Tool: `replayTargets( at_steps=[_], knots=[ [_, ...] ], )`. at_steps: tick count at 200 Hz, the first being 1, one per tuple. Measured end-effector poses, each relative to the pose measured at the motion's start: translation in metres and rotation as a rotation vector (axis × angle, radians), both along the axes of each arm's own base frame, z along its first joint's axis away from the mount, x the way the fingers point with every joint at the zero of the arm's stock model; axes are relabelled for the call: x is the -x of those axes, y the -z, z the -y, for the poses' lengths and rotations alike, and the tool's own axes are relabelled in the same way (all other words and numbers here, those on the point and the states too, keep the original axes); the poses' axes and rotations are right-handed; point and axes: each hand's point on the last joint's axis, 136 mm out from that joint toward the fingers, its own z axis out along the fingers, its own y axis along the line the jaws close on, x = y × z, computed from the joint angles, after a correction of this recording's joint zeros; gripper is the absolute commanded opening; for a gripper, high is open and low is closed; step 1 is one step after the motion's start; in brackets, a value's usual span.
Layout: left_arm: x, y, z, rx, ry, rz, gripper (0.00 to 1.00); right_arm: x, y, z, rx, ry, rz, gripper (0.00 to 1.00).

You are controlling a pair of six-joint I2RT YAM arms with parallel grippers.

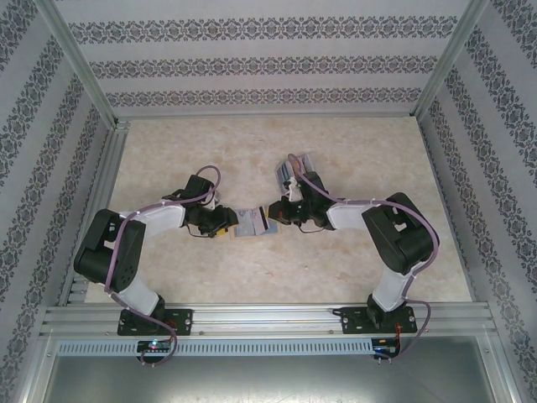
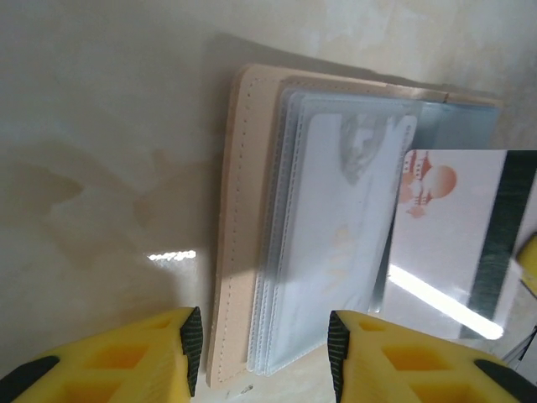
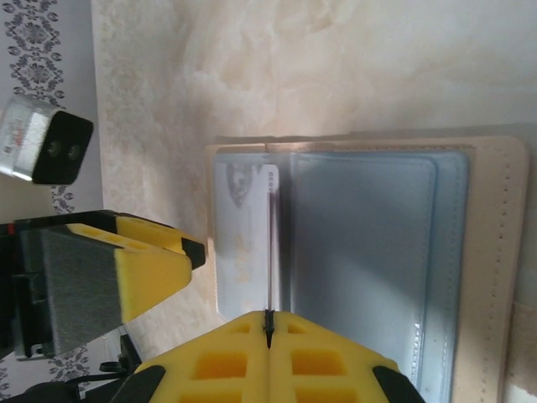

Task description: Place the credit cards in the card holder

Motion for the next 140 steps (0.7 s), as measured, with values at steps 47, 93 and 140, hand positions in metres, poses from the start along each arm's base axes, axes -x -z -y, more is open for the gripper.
replayTargets(
  at_steps=[47,93,140],
  knots=[
    [-0.001,0.001,0.000,0.000,-0.001,0.002,0.46,0.002,0.009,-0.005,-0.001,-0.009,-0.019,0.00],
    [-0.002,0.004,0.000,-0.001,-0.002,-0.002,0.45,-0.001,0.011,-0.004,0.005,0.000,-0.012,0.00],
    [-0.003,0.005,-0.001,0.000,-0.005,-0.001,0.45,-0.007,0.015,-0.007,0.026,0.016,0.007,0.00]
  ],
)
